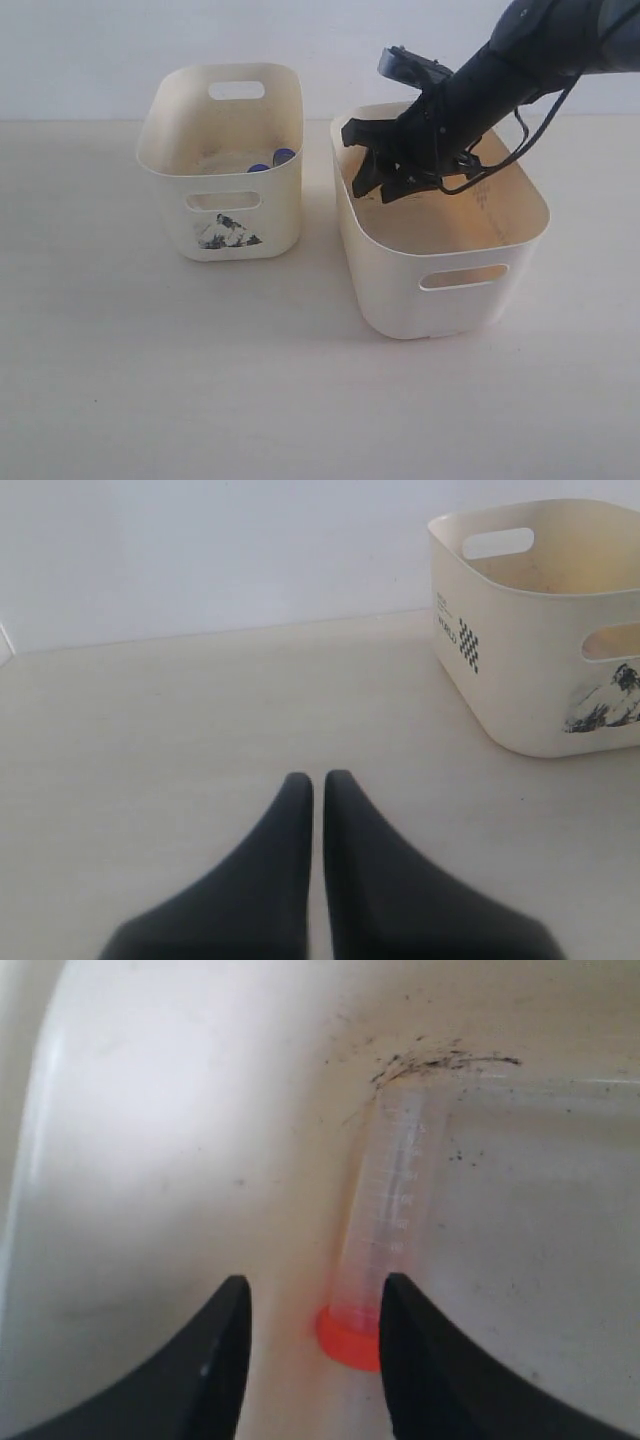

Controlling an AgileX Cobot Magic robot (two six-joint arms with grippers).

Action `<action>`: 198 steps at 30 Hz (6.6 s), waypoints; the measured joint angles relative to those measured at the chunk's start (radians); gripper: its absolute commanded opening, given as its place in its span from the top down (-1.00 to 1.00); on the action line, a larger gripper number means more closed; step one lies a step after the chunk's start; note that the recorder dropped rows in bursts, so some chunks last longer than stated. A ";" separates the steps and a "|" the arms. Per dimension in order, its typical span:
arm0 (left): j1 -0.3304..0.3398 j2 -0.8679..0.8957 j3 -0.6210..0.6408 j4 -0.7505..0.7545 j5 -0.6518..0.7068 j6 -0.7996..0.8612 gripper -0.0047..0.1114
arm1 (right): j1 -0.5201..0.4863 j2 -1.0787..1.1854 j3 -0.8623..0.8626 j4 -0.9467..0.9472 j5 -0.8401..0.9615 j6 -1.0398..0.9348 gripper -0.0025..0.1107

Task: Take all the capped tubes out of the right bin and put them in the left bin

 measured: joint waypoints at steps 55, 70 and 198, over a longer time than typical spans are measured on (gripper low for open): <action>0.000 0.000 0.000 0.000 0.000 0.000 0.84 | 0.037 0.163 -0.016 -0.413 -0.193 0.329 0.34; 0.000 0.000 0.000 0.000 0.000 0.000 0.84 | 0.029 -0.150 0.007 -0.509 -0.132 0.353 0.96; 0.000 0.000 0.000 0.000 0.000 0.000 0.84 | -0.031 -1.986 1.458 -0.011 -0.582 0.218 0.96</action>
